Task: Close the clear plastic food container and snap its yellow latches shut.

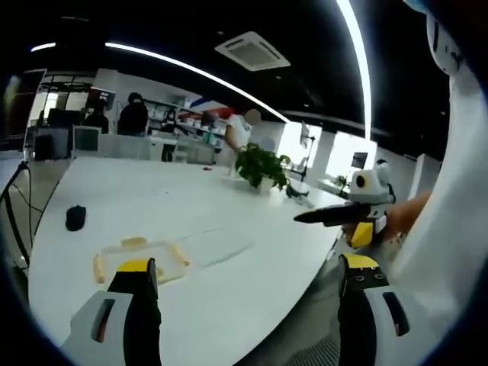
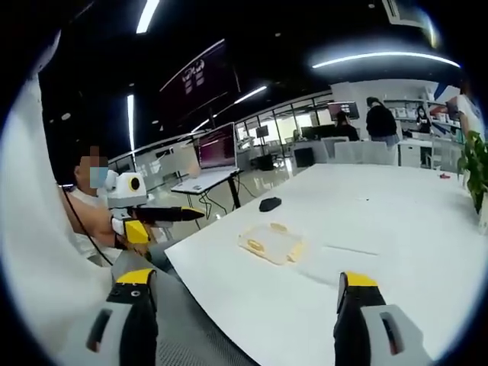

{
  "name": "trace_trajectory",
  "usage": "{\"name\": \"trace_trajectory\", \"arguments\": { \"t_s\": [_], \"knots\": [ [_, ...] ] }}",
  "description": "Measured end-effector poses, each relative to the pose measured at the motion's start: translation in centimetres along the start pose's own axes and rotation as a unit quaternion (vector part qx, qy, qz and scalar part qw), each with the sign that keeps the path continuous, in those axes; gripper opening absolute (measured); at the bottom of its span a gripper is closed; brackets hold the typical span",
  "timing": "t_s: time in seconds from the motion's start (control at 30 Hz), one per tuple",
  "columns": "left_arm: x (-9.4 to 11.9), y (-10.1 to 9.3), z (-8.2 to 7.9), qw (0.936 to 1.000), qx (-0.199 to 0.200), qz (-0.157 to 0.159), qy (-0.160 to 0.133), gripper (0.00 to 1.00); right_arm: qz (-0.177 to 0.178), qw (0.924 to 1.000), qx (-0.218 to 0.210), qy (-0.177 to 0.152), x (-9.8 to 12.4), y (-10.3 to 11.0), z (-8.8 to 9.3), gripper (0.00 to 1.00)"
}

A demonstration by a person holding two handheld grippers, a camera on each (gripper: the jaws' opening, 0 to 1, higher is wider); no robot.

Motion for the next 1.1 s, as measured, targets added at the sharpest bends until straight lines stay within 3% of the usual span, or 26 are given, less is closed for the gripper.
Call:
{"name": "trace_trajectory", "arguments": {
  "t_s": [0.13,0.4,0.73,1.1],
  "knots": [
    [0.4,0.6,-0.3,1.0000,0.004,-0.001,-0.001,0.98,0.000,1.0000,0.004,-0.002,-0.2,-0.3,-0.5,0.99],
    [0.6,1.4,-0.9,0.9994,-0.029,0.001,0.018,0.98,0.000,0.9995,0.025,-0.021,-1.1,-1.1,-2.5,0.97],
    [1.2,4.1,-2.2,0.9977,-0.060,-0.020,0.026,0.99,-0.003,0.9975,0.071,-0.004,-2.9,-1.9,-3.2,0.94],
    [1.1,6.1,-2.5,0.9933,-0.098,-0.005,0.061,0.96,-0.013,0.9948,0.099,0.019,-4.7,-2.7,-4.0,0.93]
  ]
}}
Point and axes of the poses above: the point that each gripper's makers call its tool centre point, and the gripper's own axes: x roughly backward along the fingers, y roughly to its left, z roughly out of its underside, the point moved 6 cm from there along x, roughly backward along the fingers, and after that the axes turned 3 degrees about z, right-handed, at the moved point
